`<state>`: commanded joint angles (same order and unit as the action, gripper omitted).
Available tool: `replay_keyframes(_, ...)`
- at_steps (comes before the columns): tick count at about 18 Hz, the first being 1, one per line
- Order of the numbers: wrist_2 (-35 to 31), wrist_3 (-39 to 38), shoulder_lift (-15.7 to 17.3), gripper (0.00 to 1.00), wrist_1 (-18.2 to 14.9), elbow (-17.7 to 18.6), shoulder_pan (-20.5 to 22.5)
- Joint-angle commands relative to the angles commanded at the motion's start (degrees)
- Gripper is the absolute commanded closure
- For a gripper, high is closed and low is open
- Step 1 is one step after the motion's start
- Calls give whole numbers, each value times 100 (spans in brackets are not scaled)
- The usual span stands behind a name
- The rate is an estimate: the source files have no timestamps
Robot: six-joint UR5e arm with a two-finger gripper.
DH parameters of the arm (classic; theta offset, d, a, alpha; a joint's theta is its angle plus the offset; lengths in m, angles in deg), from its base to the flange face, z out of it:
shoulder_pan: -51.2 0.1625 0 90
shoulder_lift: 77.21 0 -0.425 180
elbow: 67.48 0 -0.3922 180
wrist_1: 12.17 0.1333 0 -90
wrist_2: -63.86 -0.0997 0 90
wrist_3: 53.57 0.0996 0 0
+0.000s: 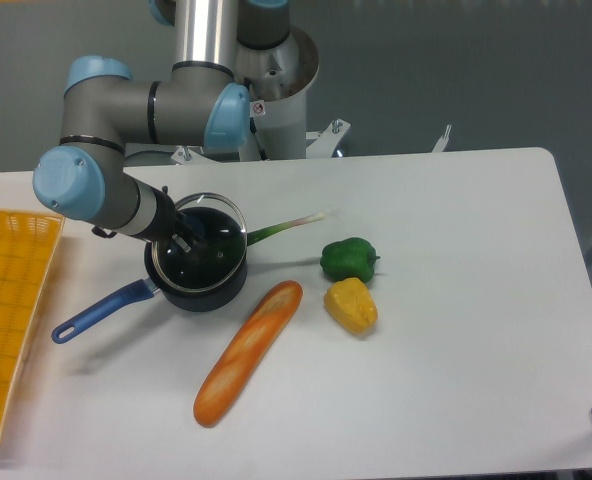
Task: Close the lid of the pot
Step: 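Press and adjust the lid to seat it on the saucepan rim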
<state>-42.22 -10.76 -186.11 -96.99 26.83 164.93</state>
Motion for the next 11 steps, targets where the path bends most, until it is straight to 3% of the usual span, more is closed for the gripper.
replay_keyframes(11, -9, -17, -35, 46, 9, -70, 0)
